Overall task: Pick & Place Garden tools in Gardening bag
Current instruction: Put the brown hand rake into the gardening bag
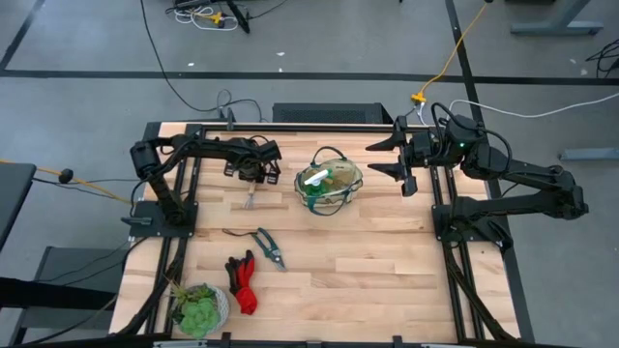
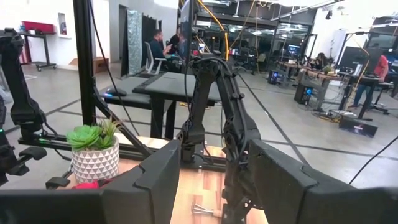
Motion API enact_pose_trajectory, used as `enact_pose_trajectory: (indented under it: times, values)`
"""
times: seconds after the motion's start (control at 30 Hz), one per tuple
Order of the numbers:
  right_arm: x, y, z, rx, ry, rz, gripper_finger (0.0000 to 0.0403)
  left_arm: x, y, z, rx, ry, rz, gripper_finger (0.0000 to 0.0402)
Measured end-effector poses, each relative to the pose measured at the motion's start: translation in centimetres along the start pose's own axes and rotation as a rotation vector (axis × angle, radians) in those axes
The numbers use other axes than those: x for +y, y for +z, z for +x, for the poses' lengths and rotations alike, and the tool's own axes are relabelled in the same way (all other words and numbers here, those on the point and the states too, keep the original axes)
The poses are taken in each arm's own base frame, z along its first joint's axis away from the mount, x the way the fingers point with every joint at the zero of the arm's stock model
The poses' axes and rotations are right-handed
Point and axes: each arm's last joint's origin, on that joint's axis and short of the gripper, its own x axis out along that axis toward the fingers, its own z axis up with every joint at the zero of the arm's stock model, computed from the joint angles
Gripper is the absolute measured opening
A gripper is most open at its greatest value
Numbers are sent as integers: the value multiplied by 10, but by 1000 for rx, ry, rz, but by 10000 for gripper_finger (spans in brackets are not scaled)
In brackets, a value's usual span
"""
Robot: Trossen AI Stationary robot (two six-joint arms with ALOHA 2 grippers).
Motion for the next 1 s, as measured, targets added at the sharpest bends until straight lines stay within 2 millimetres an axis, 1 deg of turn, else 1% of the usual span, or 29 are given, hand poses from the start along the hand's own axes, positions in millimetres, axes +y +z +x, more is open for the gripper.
enact_pose_trajectory:
  times: [0.17,0.3,0.57,0.8,1.0]
  values:
    - [0,0,0,-1,0,13,194,-1,1,-2,7,0,22,80]
    - [0,0,0,-1,0,12,194,-5,6,-10,0,-11,37,80]
    - [0,0,0,-3,-1,12,194,-16,21,-40,-59,-71,83,80]
    - [0,0,0,0,-1,13,194,-32,32,-67,-119,-130,138,80]
    - [0,0,0,5,0,15,194,-39,42,-88,-172,-159,179,80]
